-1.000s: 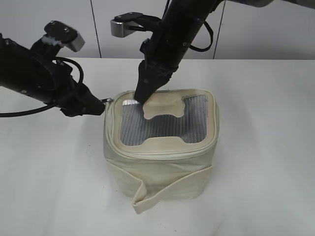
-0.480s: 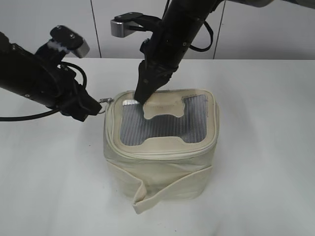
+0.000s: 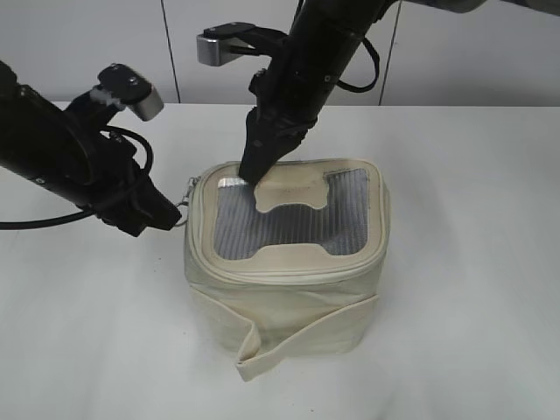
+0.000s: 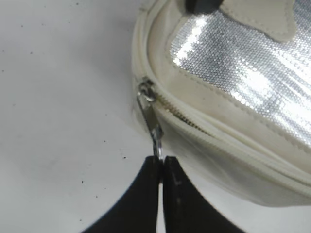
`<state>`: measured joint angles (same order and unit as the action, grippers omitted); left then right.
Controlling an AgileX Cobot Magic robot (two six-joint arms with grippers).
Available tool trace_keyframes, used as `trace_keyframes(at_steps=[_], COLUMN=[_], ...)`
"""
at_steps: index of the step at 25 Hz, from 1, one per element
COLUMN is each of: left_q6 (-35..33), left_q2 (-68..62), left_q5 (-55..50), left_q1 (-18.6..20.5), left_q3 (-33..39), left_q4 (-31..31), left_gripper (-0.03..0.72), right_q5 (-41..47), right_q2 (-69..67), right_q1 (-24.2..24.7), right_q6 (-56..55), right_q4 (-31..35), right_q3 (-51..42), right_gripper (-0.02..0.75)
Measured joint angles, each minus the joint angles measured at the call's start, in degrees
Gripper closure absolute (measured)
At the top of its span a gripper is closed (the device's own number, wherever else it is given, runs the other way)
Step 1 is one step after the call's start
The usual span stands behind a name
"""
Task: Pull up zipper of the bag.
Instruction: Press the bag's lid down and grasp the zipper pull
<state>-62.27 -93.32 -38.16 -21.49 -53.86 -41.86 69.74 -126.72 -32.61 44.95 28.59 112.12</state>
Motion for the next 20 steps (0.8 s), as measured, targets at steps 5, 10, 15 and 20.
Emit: trace_keyframes(at_steps=[5,10,15,20], left_q6=[1.78,4.4,6.86,7.91], left_q2=[0.58,2.32,3.47,3.47], left_q5=[-2.74,-5.4,-8.51,-10.87], left_q1=[0.0,0.0,0.05,0.09], left_q3=[-0.23,-0.42,-0.48,-0.71], left_q4=[0.67,2.07,3.74,3.81], left_gripper=[0.692,0.692,0.692,0.692], right_q5=[0.0,0.02,0.07,0.07], right_q2=[0.0,0.0,0.0,0.0], right_q1=[-0.05,-0.06,-0.36,-0.47], right_q6=[-0.94,-2.02,-2.14,-2.23], right_q4=[-0.26,-0.33,-0.33,-0.1], right_q3=[0.0,0.0,0.0,0.0], right_gripper=[0.693,0.693,0.694,0.694])
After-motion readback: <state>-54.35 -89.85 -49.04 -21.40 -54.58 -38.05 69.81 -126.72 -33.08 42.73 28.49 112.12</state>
